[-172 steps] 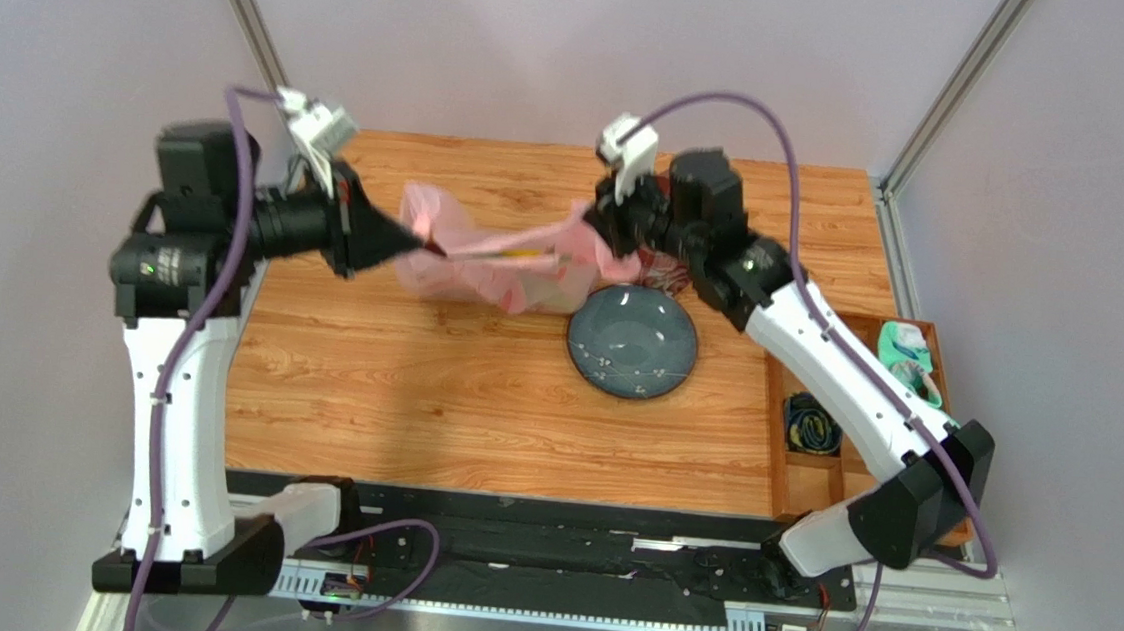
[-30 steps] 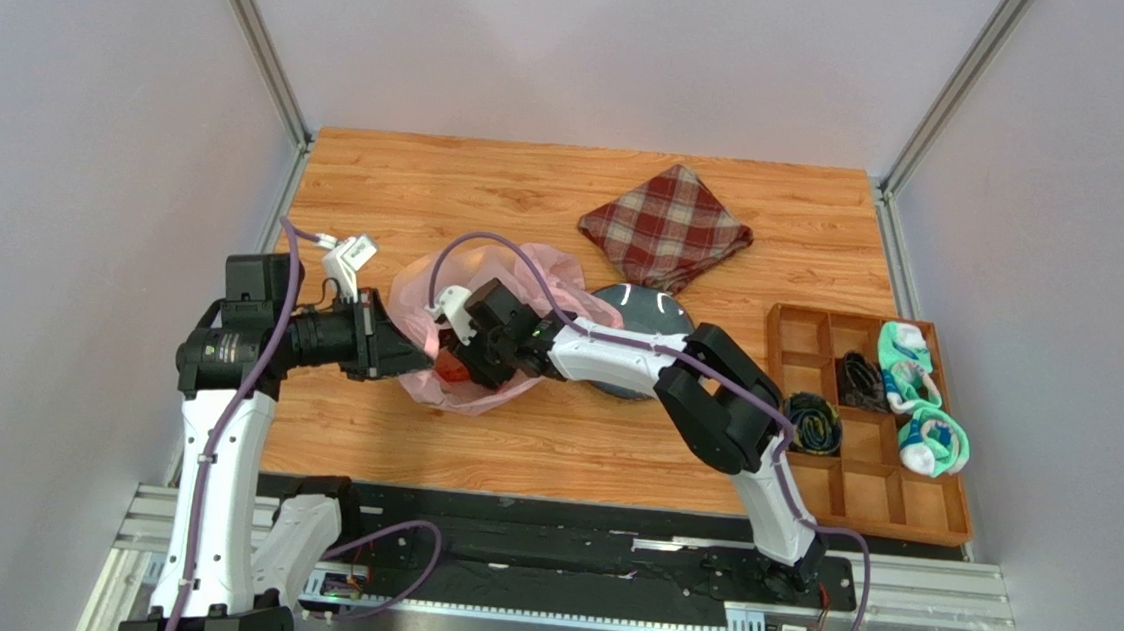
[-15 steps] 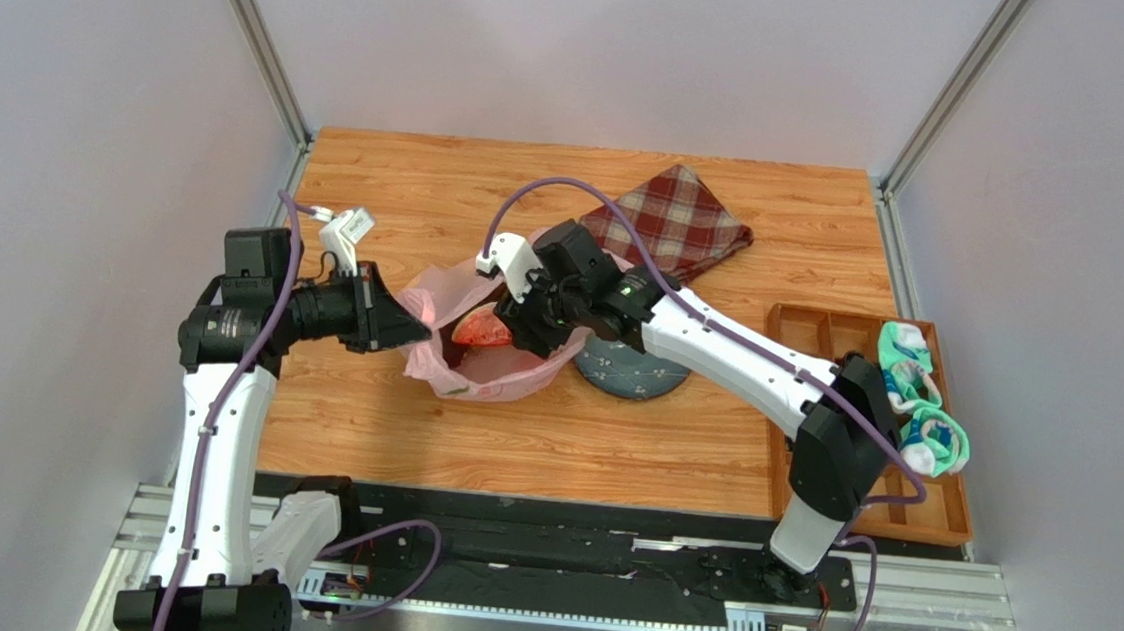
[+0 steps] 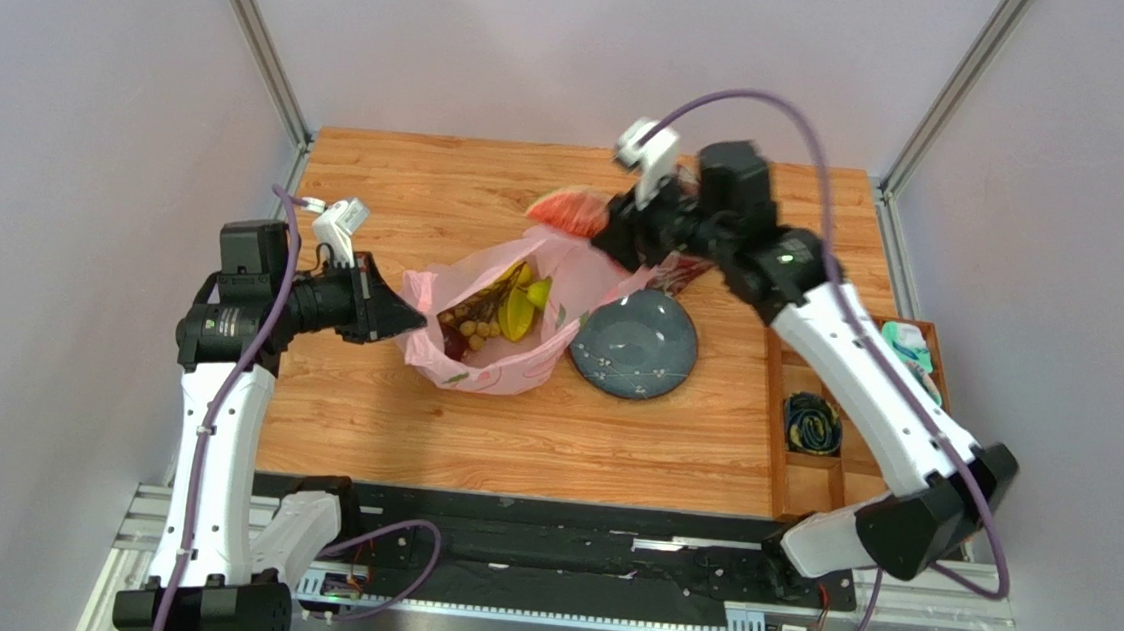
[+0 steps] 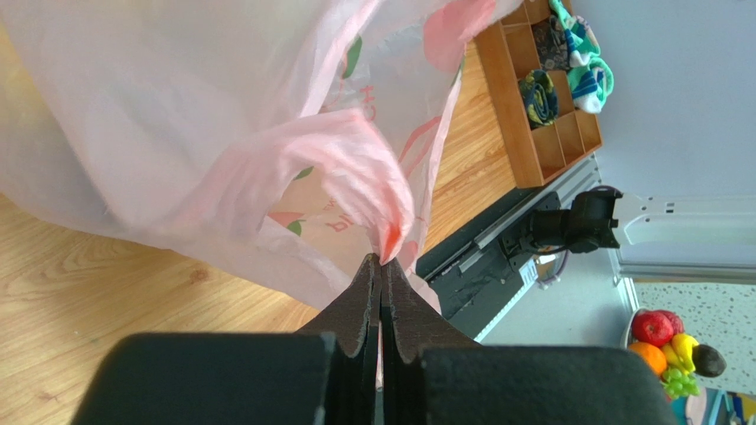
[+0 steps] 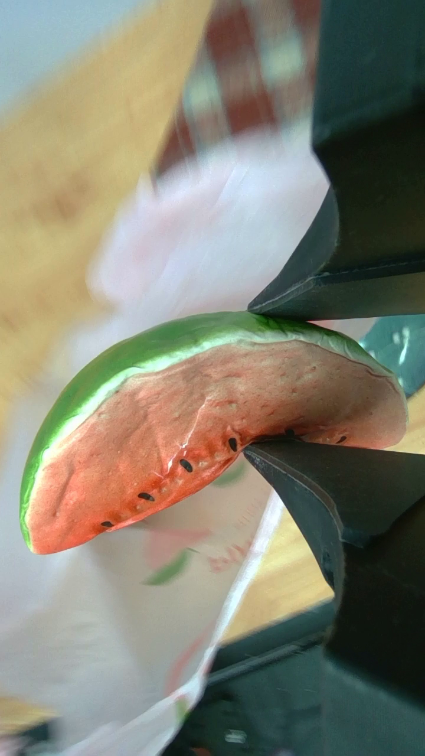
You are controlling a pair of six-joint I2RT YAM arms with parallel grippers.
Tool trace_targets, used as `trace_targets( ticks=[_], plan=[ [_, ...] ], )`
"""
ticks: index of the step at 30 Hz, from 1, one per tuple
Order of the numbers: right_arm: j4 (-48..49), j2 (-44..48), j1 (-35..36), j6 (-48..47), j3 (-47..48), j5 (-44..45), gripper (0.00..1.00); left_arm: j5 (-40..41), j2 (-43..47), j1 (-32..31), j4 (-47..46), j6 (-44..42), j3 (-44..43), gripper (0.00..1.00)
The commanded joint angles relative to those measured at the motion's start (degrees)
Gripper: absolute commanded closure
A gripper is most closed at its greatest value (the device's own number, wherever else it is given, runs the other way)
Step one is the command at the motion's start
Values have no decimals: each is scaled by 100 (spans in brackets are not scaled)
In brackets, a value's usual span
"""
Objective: Take the fake fruits out of the plastic bag
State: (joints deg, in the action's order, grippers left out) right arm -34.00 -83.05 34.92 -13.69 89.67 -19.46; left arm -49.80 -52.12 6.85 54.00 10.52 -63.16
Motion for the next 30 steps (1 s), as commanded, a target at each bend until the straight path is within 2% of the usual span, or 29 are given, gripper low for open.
trace_targets(
  ticks=[1, 3, 5, 7, 8, 10, 11, 13, 19, 24, 26, 27, 28, 29, 30],
  plan=[
    [710, 710, -966, 780, 421, 397, 100, 32, -18, 44, -311, 187, -101, 100],
    [728, 790, -1293, 938, -9, 1039, 100, -3, -26, 35, -355, 248, -109, 100],
    [650, 851, -2021, 1332, -604, 1094, 100, -3, -26, 44, -399, 292, -109, 100],
    [282, 590, -2426, 1615, -871, 1277, 100, -3, -18, 36, -416, 310, -135, 100],
    [-234, 440, -2472, 1615, -924, 1461, 100, 5, 0, 35, -416, 327, -144, 100],
    [-632, -16, -2507, 1580, -1126, 1157, 97, -3, 26, 35, -390, 336, -162, 100],
    [-669, -106, -2507, 1598, -1240, 616, 95, -3, 52, 44, -381, 336, -162, 100],
    [-512, -212, -2464, 1720, -1715, 225, 94, -3, 70, 62, -338, 319, -162, 100],
    [-186, -756, -2402, 1773, -2181, 145, 96, 49, 202, 132, -249, 283, -57, 100],
    [156, -1256, -2201, 1940, -2120, 74, 96, 23, 246, 220, -320, 371, 58, 100],
    [261, -1407, -2060, 2054, -2050, 48, 92, -3, 228, 229, -337, 380, 58, 100],
    [297, -1529, -1920, 2081, -2041, 83, 68, 5, 220, 238, -337, 380, 49, 100],
    [323, -1583, -1858, 2194, -2015, 396, 30, -3, 193, 238, -346, 380, 49, 100],
    [263, -1618, -1813, 2457, -1910, 652, 0, -21, 185, 238, -337, 337, 40, 100],
    [201, -1592, -1787, 2581, -1787, 794, 0, -12, 184, 238, -320, 310, 5, 100]
  ],
)
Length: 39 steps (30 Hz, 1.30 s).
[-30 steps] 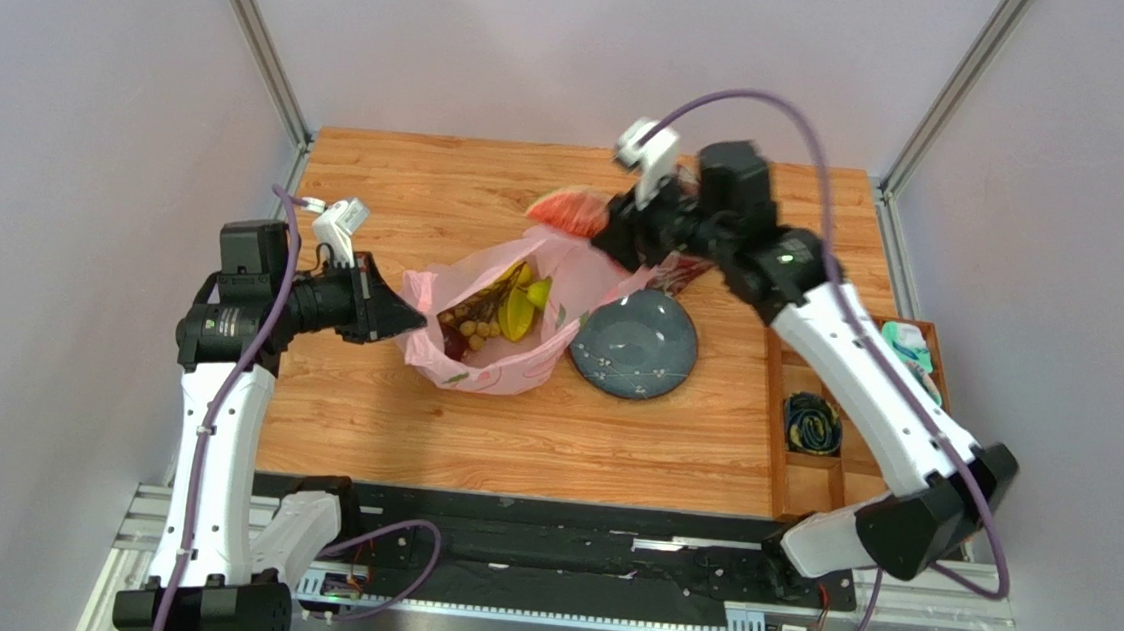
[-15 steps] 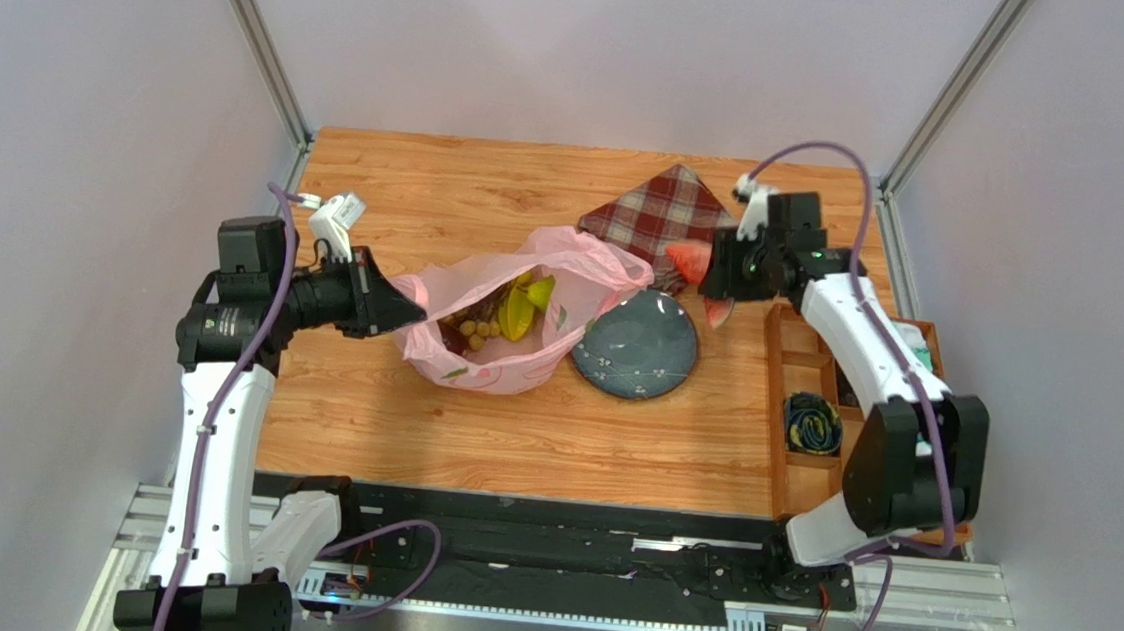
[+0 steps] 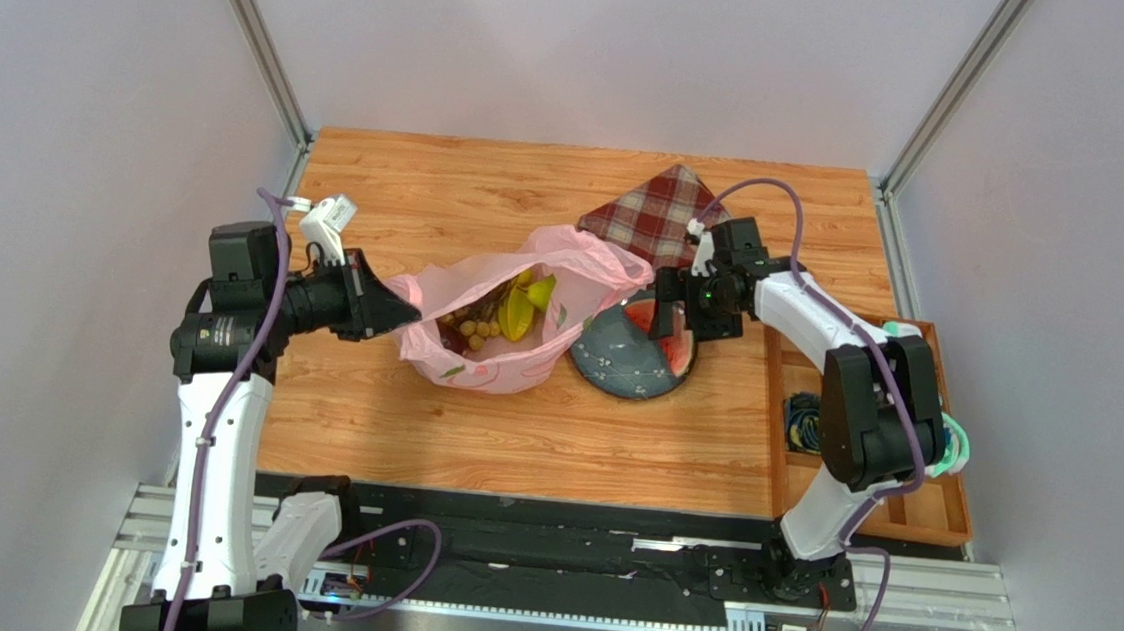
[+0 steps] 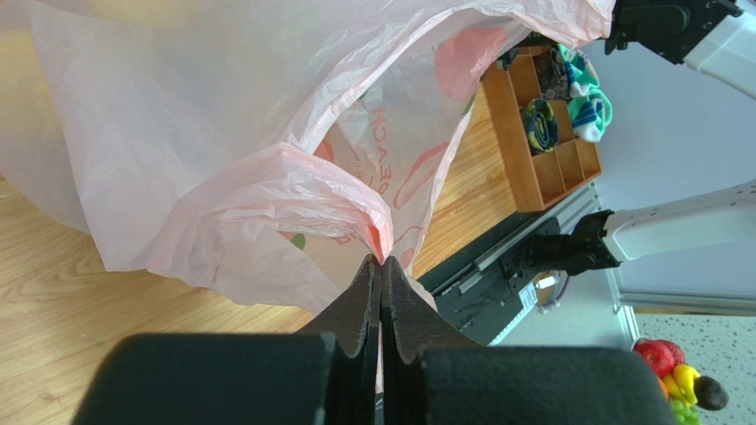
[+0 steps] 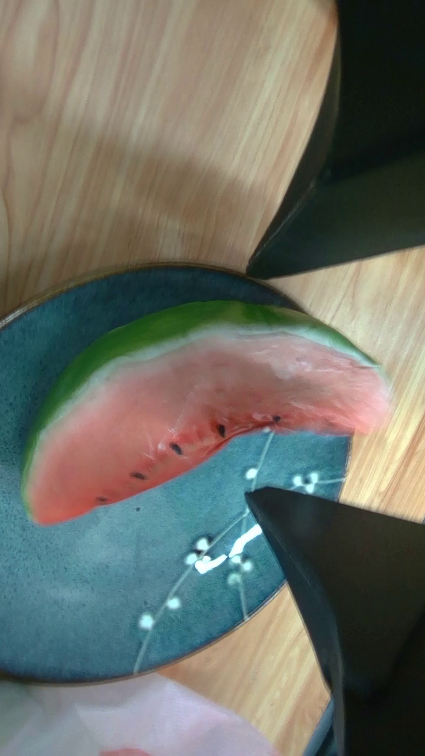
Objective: Take the fake fruits out of the plastic bag
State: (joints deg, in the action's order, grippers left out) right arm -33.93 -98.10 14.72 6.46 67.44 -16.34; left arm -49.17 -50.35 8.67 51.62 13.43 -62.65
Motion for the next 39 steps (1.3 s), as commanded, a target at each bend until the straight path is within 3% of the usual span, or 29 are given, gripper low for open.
trace_targets(
  ticks=[1, 7, 10, 12, 14, 15, 17, 20, 23, 27, 29, 33, 36, 39],
  plan=[
    [133, -25, 224, 602, 602, 561, 0, -67, -1, 56, -64, 2, -71, 100],
    [35, 1038, 399, 103, 2369, 237, 0, -102, 156, 56, -20, 10, 139, 100],
    [936, 1583, 724, -214, 2371, -524, 0, -181, 279, 74, -29, 133, 385, 100],
    [1143, 1803, 1170, -434, 2265, -957, 10, -260, 306, 74, -20, 212, 499, 100],
    [811, 1725, 1732, -889, 2335, -1476, 16, -269, 315, 74, -20, 239, 526, 100],
    [679, 1690, 1910, -1005, 2292, -1747, 24, -260, 315, 74, -20, 248, 526, 100],
    [441, 1654, 2401, -1453, 2108, -1977, 27, -251, 315, 74, -3, 239, 500, 100],
    [-95, 1602, 2964, -2638, 1861, -2338, 54, -234, 368, 74, 50, 186, 500, 100],
    [-228, 1374, 3265, -3325, 1571, -2216, 58, -172, 438, 83, 50, 151, 500, 100],
    [-71, 645, 3353, -3283, 1904, -1699, 65, -190, 421, 83, 129, 81, 403, 100],
    [254, 303, 3423, -2864, 1974, -1260, 70, -242, 429, 74, 234, 72, 385, 100],
    [1062, -410, 3432, -1819, 2037, 380, 71, -339, 517, 83, 472, -50, 254, 100],
    [1493, -806, 3476, -1184, 1844, 1113, 70, -663, 605, 91, 805, -357, 34, 100],
    [1547, -860, 3923, -1479, 1441, 923, 70, -762, 736, 91, 1201, -613, -124, 100]
  ],
)
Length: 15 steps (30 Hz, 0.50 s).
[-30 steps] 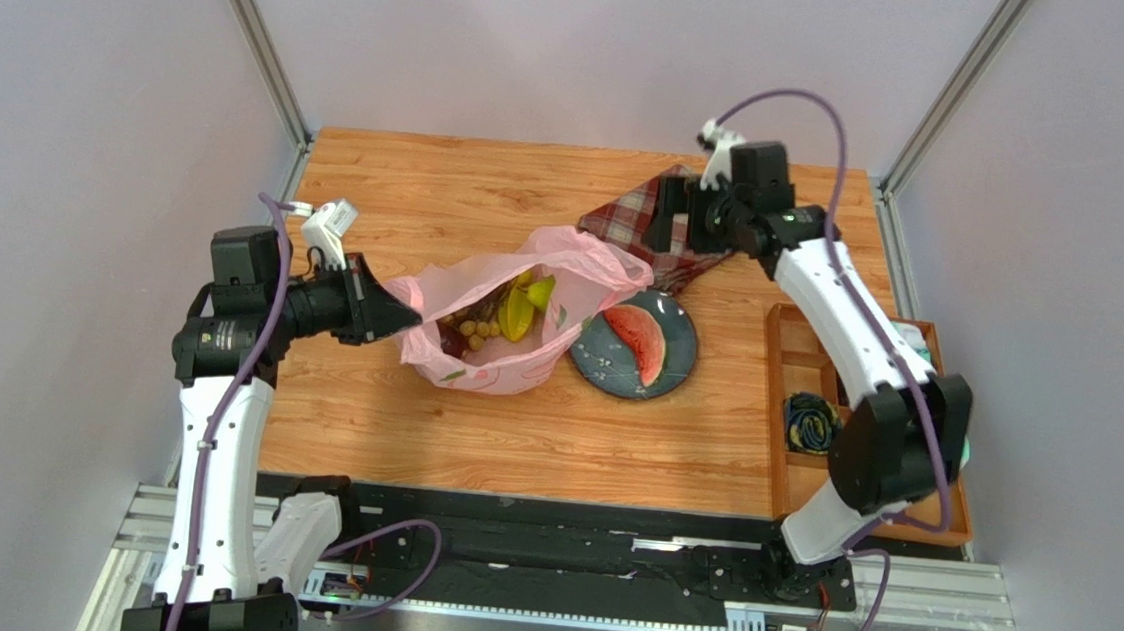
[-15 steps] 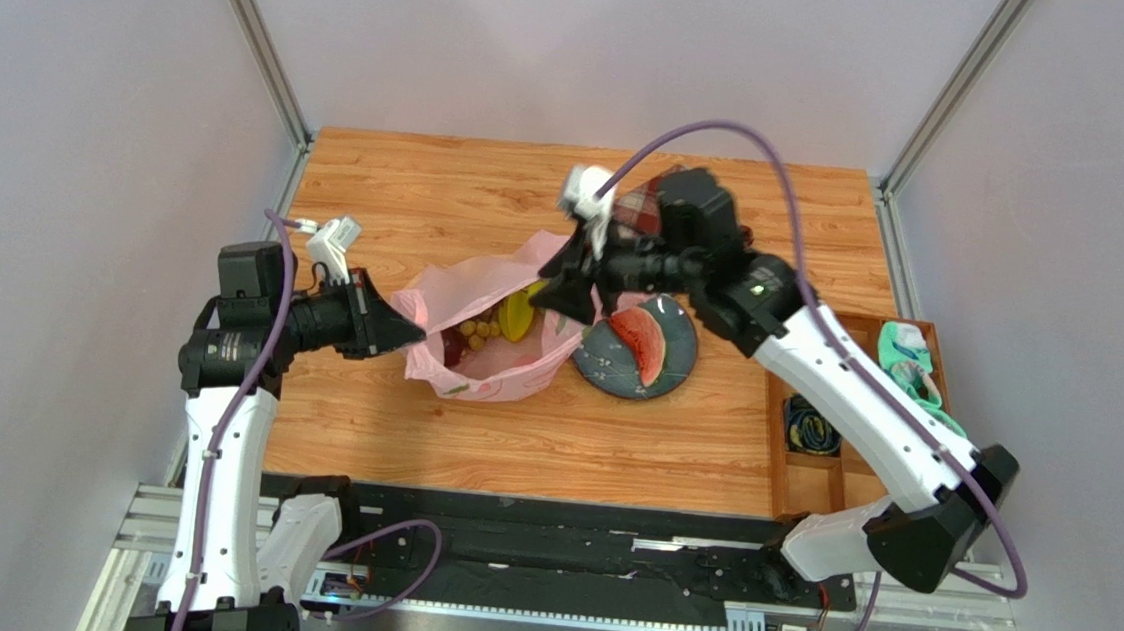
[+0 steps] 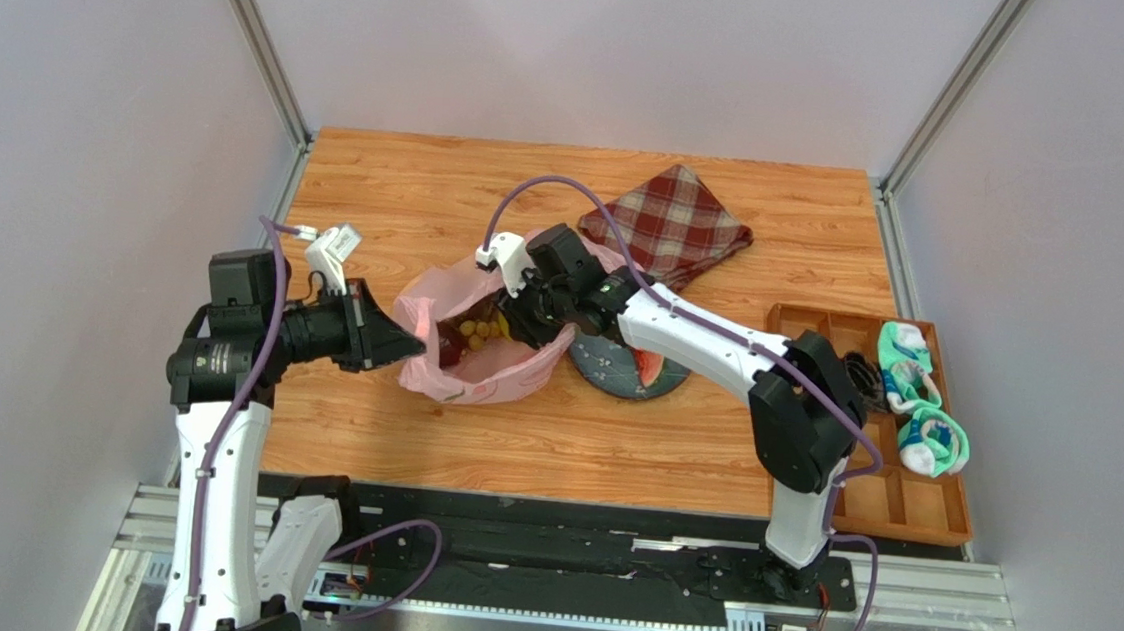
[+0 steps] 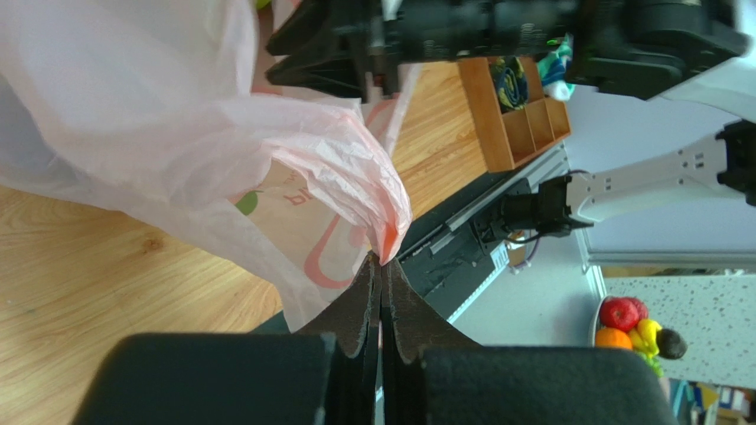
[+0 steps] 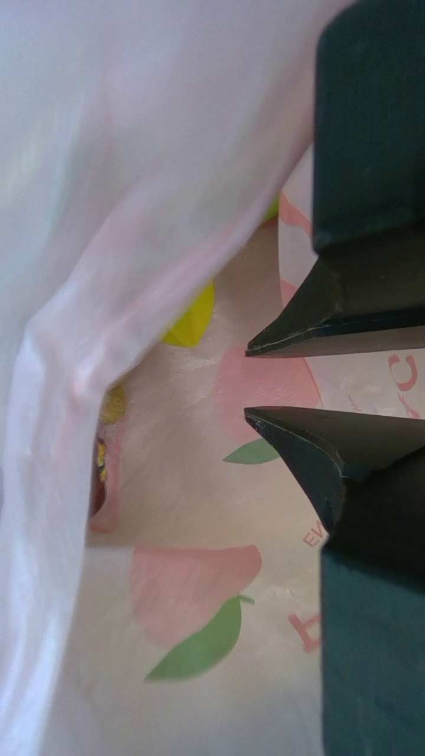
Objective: Take the fake fruits out of the plastic bag
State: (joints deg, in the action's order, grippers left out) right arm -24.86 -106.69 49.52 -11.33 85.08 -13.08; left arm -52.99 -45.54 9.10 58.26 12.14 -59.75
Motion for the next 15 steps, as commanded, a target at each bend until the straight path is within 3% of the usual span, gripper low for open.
trace_targets(
  ticks=[1, 3, 5, 7, 10, 13, 15],
  plan=[
    [684, 165, 636, -154, -543, 535, 70, -292, 300, 48, 598, -519, -415, 100],
    [763, 368, 1304, -570, -1061, 317, 69, -72, 405, 39, 669, -581, -328, 100],
    [851, 430, 1315, 85, -1186, 139, 72, -36, 441, 48, 608, -573, -179, 100],
    [922, 282, 1280, -234, -890, 244, 73, -62, 432, 48, 538, -529, -116, 100],
    [1044, -43, 1166, -370, -537, 1191, 79, 113, 406, 48, 572, -520, -90, 100],
    [1150, -324, 964, -370, -133, 1808, 67, 394, 379, 48, 616, -555, 15, 100],
    [1150, -431, 920, -247, -18, 2036, 49, 500, 370, 56, 608, -537, 77, 100]
  ],
)
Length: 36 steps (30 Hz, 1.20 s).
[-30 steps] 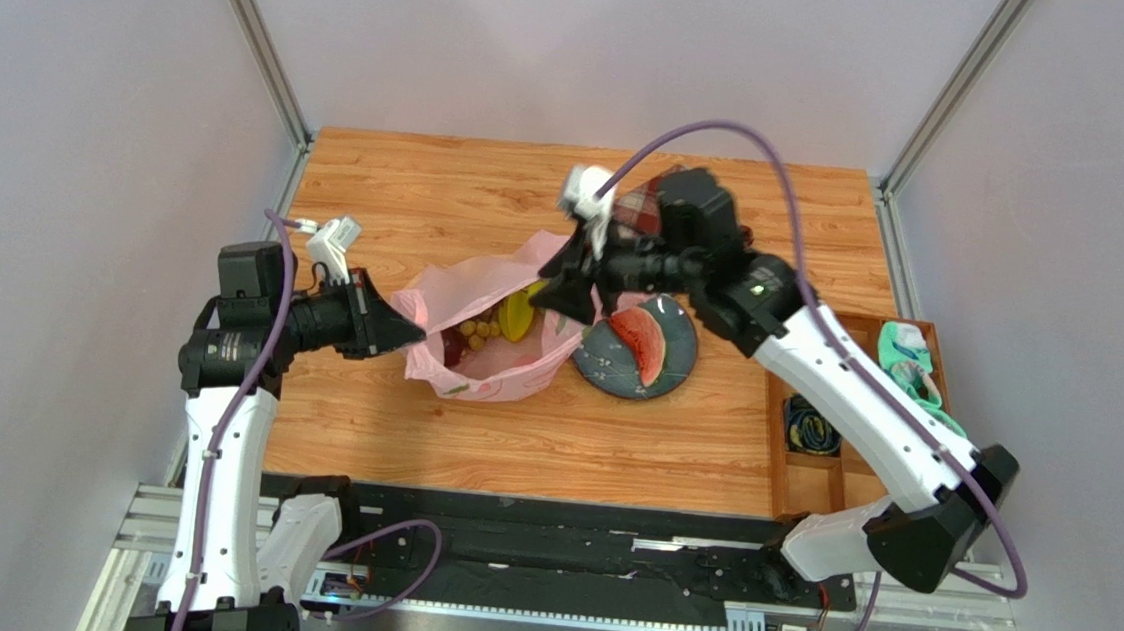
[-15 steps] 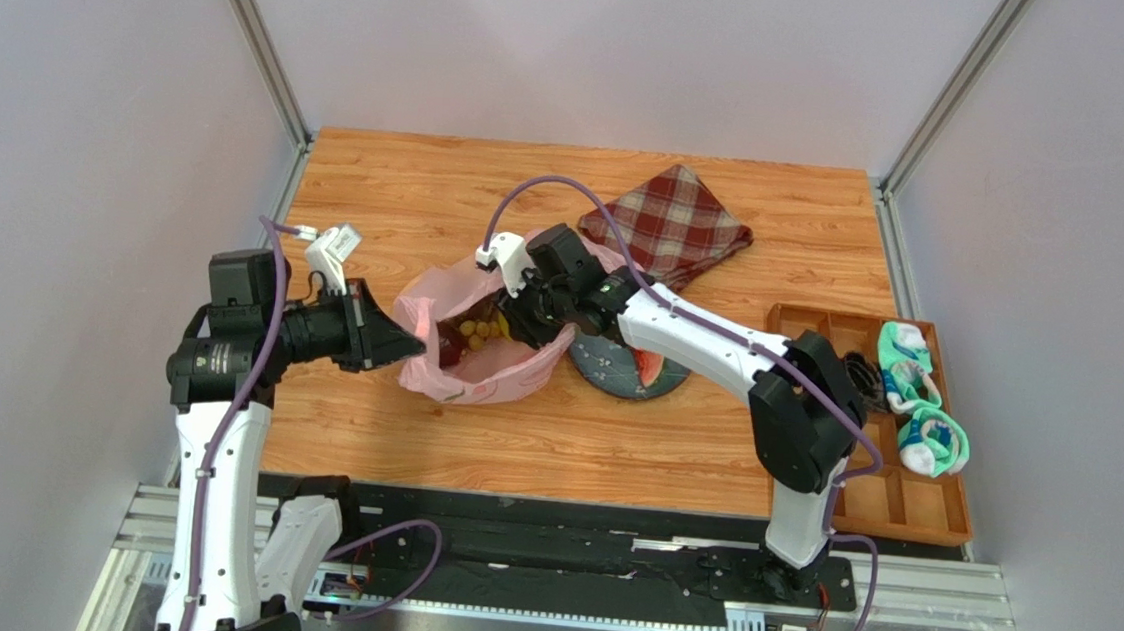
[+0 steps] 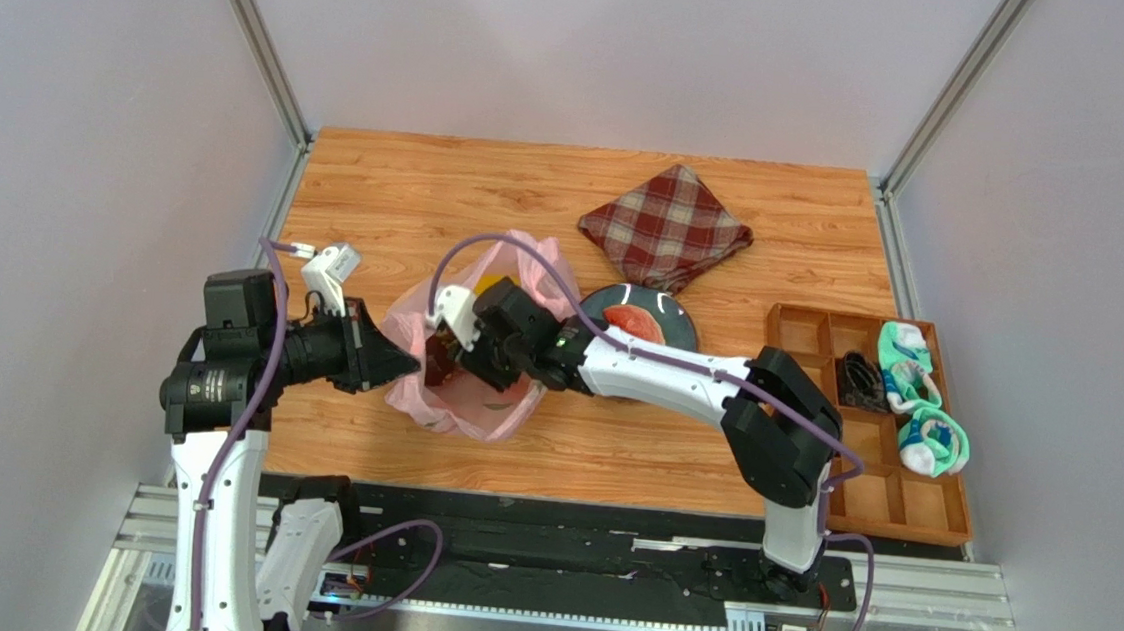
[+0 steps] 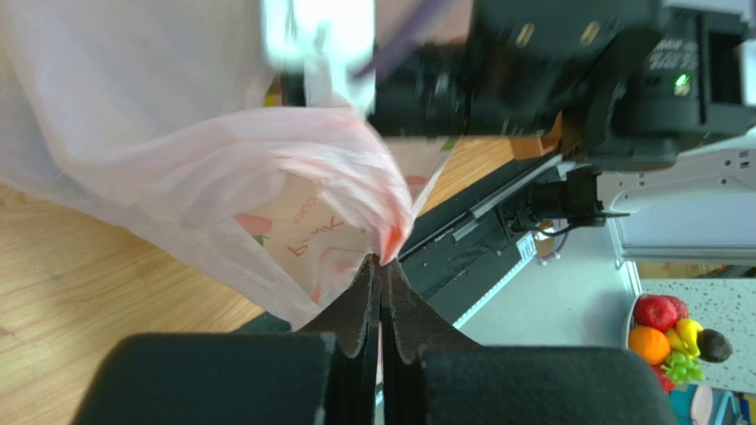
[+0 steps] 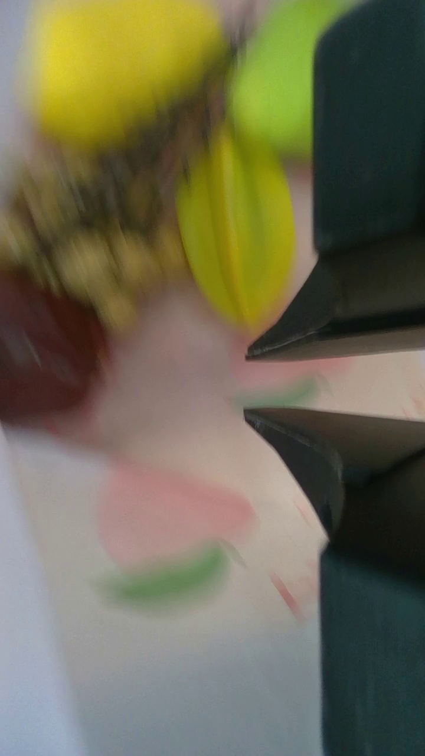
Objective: Take the fake fruits out of the plastic bag
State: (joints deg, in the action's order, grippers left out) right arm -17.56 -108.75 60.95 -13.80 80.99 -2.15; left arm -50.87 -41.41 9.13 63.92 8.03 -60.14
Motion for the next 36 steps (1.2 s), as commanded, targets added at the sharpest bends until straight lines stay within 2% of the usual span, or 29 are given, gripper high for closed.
trace_targets(
  ticks=[1, 3, 4, 7, 12, 13, 16, 19, 24, 32, 36],
  plan=[
    [420, -226, -250, 35, 391, 997, 36, 262, -34, 46, 24, -126, 169, 100],
    [464, -243, -259, 88, 321, 1146, 29, 227, -34, 45, 6, -135, 187, 100],
    [482, -261, -268, 123, 295, 1199, 21, 218, -43, 45, -2, -135, 187, 100],
    [482, -322, -311, 351, 294, 1384, 12, 192, -78, 45, 41, -179, 178, 100],
    [272, -524, -329, 834, 478, 1104, 6, 60, -95, 45, 156, -285, 151, 100],
    [219, -612, -329, 1227, 531, 1103, 5, 16, -87, 37, 112, -276, 195, 100],
    [43, -770, -338, 2053, 680, 1208, 9, -2, -96, 37, 68, -214, 239, 100],
    [-107, -928, -390, 2390, 769, 1112, 11, -2, -104, 28, 68, -223, 239, 100],
    [-186, -1271, -531, 2567, 909, 1112, 11, -28, -175, 19, -20, -153, 301, 100],
    [-221, -1553, -637, 2672, 1235, 1340, 20, -2, -254, 19, -90, -118, 336, 100],
    [-248, -1509, -637, 2681, 1112, 1542, 36, -10, -245, 19, -143, -83, 354, 100]
  ],
)
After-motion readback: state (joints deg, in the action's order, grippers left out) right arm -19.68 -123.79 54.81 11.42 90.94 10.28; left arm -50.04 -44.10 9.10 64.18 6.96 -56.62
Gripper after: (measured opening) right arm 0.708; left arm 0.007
